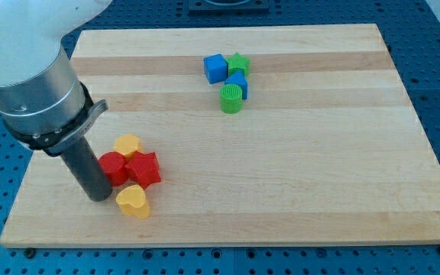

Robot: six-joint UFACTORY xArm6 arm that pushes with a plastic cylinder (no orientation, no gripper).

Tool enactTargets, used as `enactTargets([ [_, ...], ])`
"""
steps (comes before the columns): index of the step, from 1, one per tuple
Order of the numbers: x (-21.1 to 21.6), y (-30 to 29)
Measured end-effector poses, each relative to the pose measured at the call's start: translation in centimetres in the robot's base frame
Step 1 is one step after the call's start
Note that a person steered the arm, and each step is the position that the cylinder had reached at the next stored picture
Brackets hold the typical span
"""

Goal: Separate red blocks from the yellow hexagon

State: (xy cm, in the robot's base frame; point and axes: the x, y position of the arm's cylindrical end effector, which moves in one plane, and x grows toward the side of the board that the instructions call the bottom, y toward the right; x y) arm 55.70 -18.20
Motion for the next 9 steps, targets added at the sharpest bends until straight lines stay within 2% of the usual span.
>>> enactTargets([
  [3,-0.2,-4.0],
  [5,-4.2,-3.9],
  [6,-5.1,-3.3],
  [8,-2.8,1.9],
  [9,-2.6,2.6],
])
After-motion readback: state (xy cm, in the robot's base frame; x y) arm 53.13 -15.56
